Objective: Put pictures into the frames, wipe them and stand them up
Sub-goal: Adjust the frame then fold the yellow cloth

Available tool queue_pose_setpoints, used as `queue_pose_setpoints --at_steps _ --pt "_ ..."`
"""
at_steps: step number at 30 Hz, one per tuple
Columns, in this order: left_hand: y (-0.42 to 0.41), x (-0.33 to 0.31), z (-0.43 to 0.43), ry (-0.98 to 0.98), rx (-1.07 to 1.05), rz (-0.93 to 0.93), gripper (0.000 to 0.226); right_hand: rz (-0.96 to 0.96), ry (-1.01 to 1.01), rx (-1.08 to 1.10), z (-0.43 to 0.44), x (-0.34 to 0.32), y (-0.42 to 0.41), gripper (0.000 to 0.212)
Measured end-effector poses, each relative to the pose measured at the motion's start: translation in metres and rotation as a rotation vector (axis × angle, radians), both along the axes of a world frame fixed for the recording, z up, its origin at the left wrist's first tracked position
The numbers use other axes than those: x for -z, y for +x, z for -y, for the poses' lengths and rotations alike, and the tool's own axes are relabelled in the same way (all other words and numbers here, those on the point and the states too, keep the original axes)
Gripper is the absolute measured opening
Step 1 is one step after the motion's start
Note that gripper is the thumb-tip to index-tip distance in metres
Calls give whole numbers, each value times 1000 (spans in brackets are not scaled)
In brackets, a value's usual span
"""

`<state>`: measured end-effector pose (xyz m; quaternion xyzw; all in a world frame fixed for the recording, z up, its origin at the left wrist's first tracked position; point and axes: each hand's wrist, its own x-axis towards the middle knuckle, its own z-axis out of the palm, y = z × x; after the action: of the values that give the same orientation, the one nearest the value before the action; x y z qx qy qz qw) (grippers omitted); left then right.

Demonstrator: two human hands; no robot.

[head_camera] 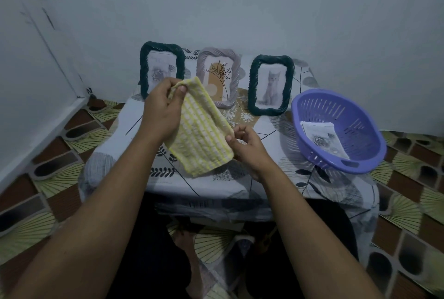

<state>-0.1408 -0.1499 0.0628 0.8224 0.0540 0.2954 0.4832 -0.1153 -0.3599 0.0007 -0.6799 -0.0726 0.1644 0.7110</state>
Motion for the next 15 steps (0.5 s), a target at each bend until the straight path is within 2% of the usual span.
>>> queue_pose_setpoints --at_steps 3,5,9,15 --pt "0 0 -5 -60 3 13 14 -241 224 136 1 -2 3 31" --pt "-1 1 -11 -120 10 17 13 -327 347 165 3 -2 4 37" --pt "-3 2 -19 -212 58 28 11 -413 612 181 4 -2 8 32" --pt "-4 5 -18 -275 56 42 13 -445 818 283 3 -2 16 28"
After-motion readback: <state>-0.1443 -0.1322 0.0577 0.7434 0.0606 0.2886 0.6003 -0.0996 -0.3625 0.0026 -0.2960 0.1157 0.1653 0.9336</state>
